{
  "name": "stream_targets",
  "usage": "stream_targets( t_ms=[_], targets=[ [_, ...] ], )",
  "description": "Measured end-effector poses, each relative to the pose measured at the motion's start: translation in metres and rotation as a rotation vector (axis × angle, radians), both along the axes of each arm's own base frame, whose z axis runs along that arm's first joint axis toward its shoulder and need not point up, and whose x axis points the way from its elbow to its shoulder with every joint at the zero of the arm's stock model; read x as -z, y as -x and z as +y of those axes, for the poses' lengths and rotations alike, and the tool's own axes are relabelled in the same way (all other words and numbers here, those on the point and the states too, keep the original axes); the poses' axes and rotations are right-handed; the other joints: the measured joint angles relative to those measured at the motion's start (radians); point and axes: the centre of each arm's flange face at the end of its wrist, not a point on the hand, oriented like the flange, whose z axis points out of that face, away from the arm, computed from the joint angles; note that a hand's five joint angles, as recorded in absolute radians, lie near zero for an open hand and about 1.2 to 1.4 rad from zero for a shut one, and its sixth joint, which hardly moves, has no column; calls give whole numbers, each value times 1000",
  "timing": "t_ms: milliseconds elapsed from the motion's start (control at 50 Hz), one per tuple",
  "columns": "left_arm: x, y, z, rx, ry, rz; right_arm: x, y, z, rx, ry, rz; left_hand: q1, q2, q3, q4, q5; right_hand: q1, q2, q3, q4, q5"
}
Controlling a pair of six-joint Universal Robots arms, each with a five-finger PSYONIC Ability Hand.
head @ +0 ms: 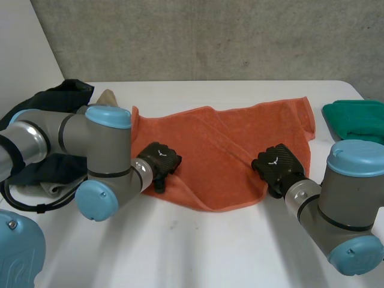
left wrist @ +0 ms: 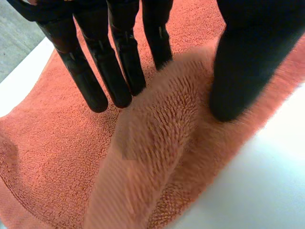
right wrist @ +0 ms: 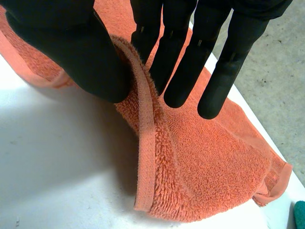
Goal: Fold the laundry.
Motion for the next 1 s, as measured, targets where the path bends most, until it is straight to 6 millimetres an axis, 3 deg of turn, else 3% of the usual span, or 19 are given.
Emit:
stream_targets(
  t_ms=[20, 40, 60, 100, 320, 400, 440, 540, 620, 720, 880, 940, 960, 980, 1000],
  targets=[
    [0, 0, 0, -2, 1, 0, 0, 0, 0, 0, 0, 0, 172, 186, 169, 169, 165, 0, 0, 0, 0, 0],
    [-1, 0, 0, -3, 2, 1, 0, 0, 0, 1, 0, 0, 172, 186, 169, 169, 165, 0, 0, 0, 0, 0],
    [-1, 0, 0, -4, 4, 3, 0, 0, 0, 1, 0, 0, 312, 336, 331, 336, 321, 0, 0, 0, 0, 0],
    [-2, 0, 0, -6, 6, 4, 0, 0, 0, 1, 0, 0, 312, 336, 331, 336, 321, 0, 0, 0, 0, 0],
    [-61, -8, 9, -74, 118, 106, -1, 0, -1, 3, 1, -2, 312, 359, 351, 358, 322, -1, -5, -7, -8, -4],
    [-74, -15, 16, -91, 129, 124, -2, 0, -2, 15, -8, -19, 312, 359, 351, 358, 322, -205, -253, -261, -265, -235],
    [-82, -20, 20, -100, 137, 132, -4, 0, -4, 33, -25, -52, 312, 359, 354, 358, 322, -479, -530, -527, -534, -523],
    [-105, -30, 28, -123, 154, 182, -9, 9, -18, 130, -88, -176, 312, 360, 354, 359, 322, -604, -662, -671, -681, -681],
    [-130, -38, 38, -149, 164, 275, -13, 22, -35, 232, -163, -310, 312, 360, 354, 359, 322, -604, -662, -671, -681, -681],
    [-151, -43, 47, -166, 171, 359, -8, 27, -42, 280, -237, -380, 312, 360, 354, 359, 322, -604, -662, -671, -681, -681],
    [-161, -44, 49, -174, 180, 399, 2, 27, -39, 283, -292, -378, 312, 361, 357, 362, 322, -589, -647, -656, -665, -651],
    [-162, -44, 48, -175, 183, 402, 5, 28, -38, 284, -297, -370, 312, 362, 357, 362, 322, -486, -529, -542, -550, -529],
    [-162, -44, 48, -176, 185, 404, 7, 29, -39, 288, -299, -366, 312, 362, 357, 362, 322, -307, -349, -365, -372, -345],
    [-162, -44, 48, -176, 185, 404, 7, 29, -39, 288, -299, -366, 312, 362, 357, 362, 322, -307, -349, -365, -372, -345],
    [-163, -44, 48, -177, 188, 406, 9, 30, -39, 293, -299, -360, 312, 362, 357, 362, 322, -139, -183, -216, -225, -197]
  ],
)
